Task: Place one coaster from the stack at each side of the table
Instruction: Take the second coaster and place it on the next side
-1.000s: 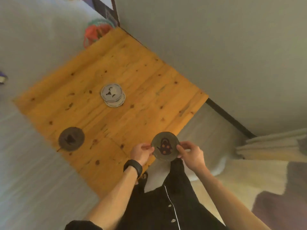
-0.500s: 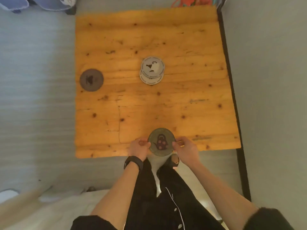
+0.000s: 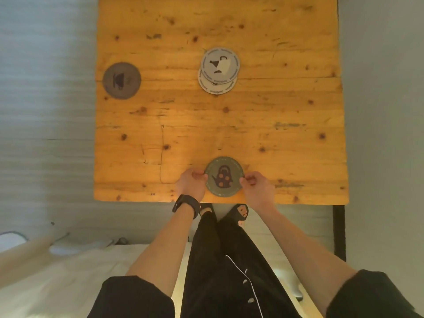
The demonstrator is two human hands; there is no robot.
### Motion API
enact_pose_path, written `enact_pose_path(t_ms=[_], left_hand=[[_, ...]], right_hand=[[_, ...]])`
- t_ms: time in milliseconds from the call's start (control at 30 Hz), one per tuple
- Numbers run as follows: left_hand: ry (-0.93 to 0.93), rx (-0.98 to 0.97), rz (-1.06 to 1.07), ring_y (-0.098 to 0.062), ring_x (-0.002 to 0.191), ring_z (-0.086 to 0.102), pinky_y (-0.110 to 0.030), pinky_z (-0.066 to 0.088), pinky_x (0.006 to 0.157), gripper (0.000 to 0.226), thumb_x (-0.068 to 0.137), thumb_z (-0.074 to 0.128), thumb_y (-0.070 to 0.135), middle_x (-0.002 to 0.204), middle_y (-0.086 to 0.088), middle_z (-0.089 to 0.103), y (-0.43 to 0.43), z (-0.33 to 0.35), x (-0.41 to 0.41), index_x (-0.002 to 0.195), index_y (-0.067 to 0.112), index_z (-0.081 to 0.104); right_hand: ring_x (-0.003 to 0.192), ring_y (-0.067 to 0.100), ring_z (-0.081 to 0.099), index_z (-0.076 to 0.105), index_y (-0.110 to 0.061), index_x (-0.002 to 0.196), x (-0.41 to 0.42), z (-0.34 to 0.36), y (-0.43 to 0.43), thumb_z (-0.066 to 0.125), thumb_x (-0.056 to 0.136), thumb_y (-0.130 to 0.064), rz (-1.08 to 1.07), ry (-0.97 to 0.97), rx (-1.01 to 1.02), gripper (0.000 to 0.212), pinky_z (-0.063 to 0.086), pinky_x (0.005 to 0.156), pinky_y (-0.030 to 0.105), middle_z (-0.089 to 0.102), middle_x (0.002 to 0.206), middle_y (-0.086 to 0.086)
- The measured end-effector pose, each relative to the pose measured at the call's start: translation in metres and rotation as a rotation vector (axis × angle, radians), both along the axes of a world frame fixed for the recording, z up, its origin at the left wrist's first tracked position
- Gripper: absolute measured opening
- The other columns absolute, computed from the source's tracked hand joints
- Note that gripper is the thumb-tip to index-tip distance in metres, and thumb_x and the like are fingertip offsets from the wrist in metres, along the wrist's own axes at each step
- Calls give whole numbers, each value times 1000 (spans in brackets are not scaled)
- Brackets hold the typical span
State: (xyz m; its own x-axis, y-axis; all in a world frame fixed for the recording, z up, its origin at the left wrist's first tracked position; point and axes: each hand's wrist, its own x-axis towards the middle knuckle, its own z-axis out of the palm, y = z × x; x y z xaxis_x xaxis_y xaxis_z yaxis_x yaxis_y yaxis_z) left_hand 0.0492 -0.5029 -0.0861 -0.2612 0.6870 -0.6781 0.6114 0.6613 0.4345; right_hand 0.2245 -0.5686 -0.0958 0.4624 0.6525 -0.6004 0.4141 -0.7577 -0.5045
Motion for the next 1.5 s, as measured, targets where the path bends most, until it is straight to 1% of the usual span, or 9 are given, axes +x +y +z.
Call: enact_pose_path(t_ms=[67,333,533,667,800,967,1133,1333,1500], left_hand=[[12,5,-21,-18,78,57,-24,42,68,22,82,64,33,99,1,73,-1,0,0,103,29,69],[-22,36,-39,-15,76,58,-23,43,66,14,83,65,31,94,5,72,-3,0,-4,96,32,68],[-24,66,-77,-11,74,59,-21,43,64,10,83,64,31,88,9,70,-5,-1,-5,92,33,66],[4,24,-80,-3,63,51,-15,36,51,8,79,63,32,79,15,64,0,0,-6,85,36,64],[19,18,-91,3,61,50,-14,33,49,6,78,63,33,77,17,62,1,2,-4,81,38,61],[4,68,-125,-11,76,61,-19,43,58,6,83,63,31,87,10,69,-4,2,-5,86,35,61],[59,216,-350,-22,95,60,-43,55,79,16,91,59,25,115,1,57,-10,1,-7,107,25,63],[152,317,-606,-22,108,51,-39,41,89,20,93,53,21,117,4,59,-11,-1,-9,109,27,63],[213,291,-807,-18,111,52,-35,37,91,22,90,48,33,113,9,59,7,-5,-14,109,32,60]], right_hand=[[64,-6,47,67,-17,105,-2,0,0,66,95,-32,-11,3,8,18,28,53,5,60,78,-14],[75,11,55,59,-26,91,-4,6,2,67,93,-29,4,3,-24,8,33,55,13,55,69,-23],[67,5,52,65,-20,96,-9,2,-3,67,93,-34,-17,-52,20,14,29,55,7,58,71,-17],[66,5,52,63,-21,94,-10,0,-2,67,93,-34,-9,-64,27,14,28,55,8,55,69,-21],[61,-8,46,58,-24,91,-10,-1,-2,67,94,-34,4,-73,26,14,26,53,8,53,67,-24],[66,7,52,54,-23,90,-11,0,-2,66,94,-31,10,-51,39,15,30,53,12,55,69,-20],[65,17,52,57,-16,96,-12,1,-6,64,96,-21,123,-118,106,8,26,51,14,60,75,-5],[66,26,54,61,-14,115,-15,8,-11,54,102,-17,258,-134,180,16,32,48,24,59,96,9],[79,29,64,57,-29,122,-7,13,-3,52,101,-27,406,-194,69,22,45,58,34,54,115,3]])
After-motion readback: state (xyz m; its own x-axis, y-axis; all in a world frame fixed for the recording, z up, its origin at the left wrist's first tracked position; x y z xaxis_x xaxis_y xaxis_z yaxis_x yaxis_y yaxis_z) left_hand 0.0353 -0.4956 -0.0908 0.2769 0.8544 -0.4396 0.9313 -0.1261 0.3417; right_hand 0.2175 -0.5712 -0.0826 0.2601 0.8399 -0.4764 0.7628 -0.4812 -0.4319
